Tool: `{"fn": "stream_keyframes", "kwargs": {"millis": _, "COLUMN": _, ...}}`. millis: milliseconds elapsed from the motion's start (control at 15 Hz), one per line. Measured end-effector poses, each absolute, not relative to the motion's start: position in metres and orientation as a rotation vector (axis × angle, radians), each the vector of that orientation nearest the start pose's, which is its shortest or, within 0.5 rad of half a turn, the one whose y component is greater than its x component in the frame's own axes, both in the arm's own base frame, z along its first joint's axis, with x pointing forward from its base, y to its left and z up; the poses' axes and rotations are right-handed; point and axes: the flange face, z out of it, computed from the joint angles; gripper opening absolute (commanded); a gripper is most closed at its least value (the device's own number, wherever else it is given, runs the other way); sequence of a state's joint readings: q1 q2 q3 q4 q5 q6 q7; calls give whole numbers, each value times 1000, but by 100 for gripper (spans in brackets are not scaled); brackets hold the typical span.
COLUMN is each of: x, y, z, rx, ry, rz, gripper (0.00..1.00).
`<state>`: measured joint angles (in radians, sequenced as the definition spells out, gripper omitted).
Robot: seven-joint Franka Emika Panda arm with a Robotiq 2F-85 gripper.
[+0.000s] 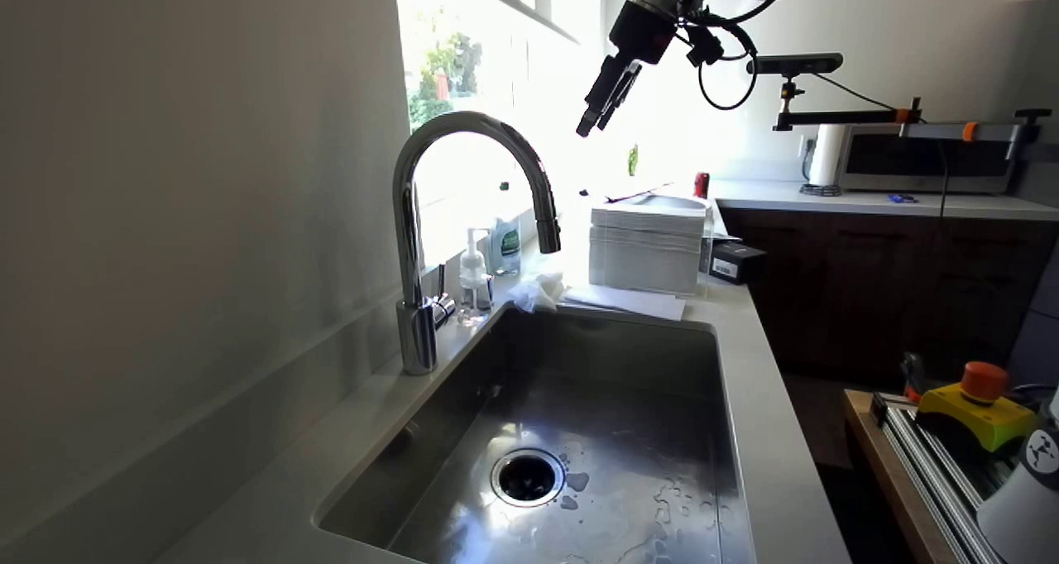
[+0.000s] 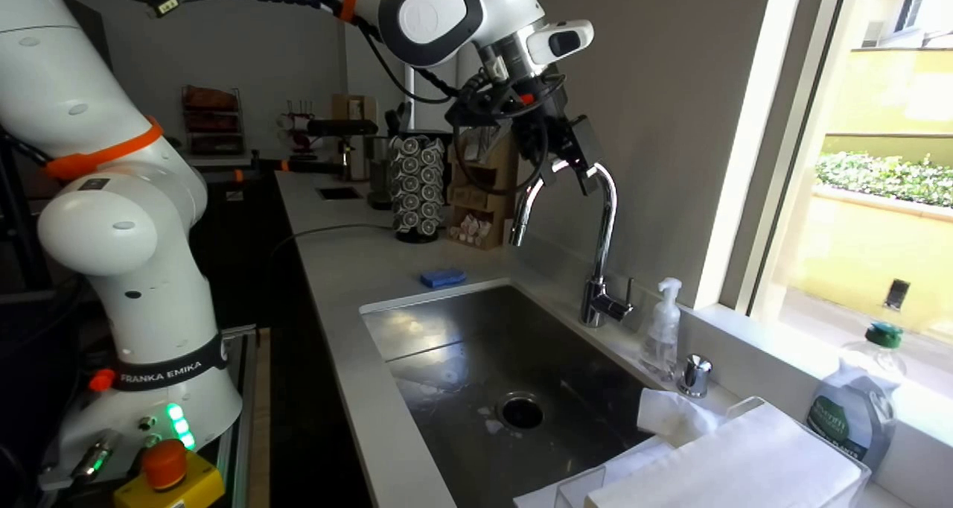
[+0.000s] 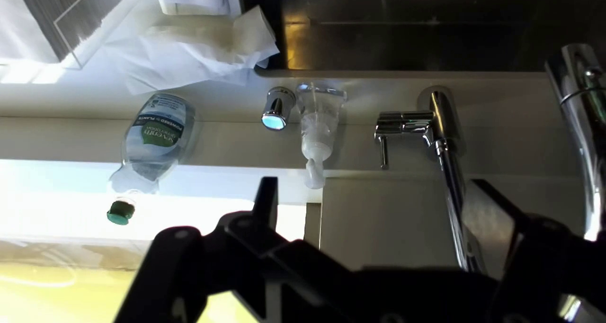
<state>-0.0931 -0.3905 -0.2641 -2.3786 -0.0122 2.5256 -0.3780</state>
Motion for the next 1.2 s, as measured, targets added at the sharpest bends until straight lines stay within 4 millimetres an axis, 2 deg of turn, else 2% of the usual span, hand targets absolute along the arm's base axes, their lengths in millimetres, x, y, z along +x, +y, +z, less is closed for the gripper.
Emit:
{"fn": "stream_keyframes", "kwargs": {"millis": 333, "x": 441, "y": -169, "z": 526, "rx": -3130, "ry": -54, "rz": -849, "gripper": 100}}
{"fn": "stream_keyframes", "kwargs": {"millis": 533, "x": 446, "y": -183, "z": 522, "rx": -3124, "ry": 10, "rz": -835, "gripper": 100}}
{"fn": "stream_keyframes", "kwargs": {"millis": 867, "x": 474, "y": -214, "z": 492, "rx": -3070, "ry": 186, "rz": -766, "gripper": 100}}
{"fn": "stream_keyframes", "kwargs": {"millis": 1200, "x": 513, "y": -217, "z": 458, "rx": -3008, "ry": 297, "rz": -707, "gripper": 100}}
